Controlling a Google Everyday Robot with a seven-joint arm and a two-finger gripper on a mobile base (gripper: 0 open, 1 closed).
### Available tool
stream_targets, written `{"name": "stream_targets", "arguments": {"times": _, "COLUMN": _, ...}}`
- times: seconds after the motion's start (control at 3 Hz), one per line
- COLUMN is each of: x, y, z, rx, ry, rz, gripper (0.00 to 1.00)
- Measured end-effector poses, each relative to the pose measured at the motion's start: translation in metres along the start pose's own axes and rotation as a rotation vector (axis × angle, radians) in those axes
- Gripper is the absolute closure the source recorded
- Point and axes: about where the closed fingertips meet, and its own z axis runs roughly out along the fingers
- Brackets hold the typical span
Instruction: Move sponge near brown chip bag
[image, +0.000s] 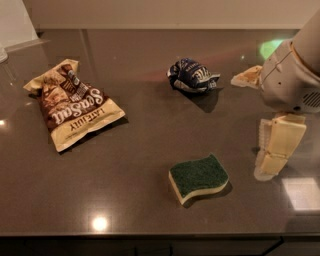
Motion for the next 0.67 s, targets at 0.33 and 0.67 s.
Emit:
{"name": "stream_targets", "arguments": {"times": 0.33, "x": -0.021, "y": 0.022, "z": 0.023, "rx": -0.025, "ry": -0.049, "rz": -0.073, "gripper": 0.0}}
{"name": "stream_targets", "arguments": {"times": 0.67, "x": -0.031, "y": 0.04, "z": 0.049, "rx": -0.053, "ry": -0.079, "rz": -0.117, "gripper": 0.0}}
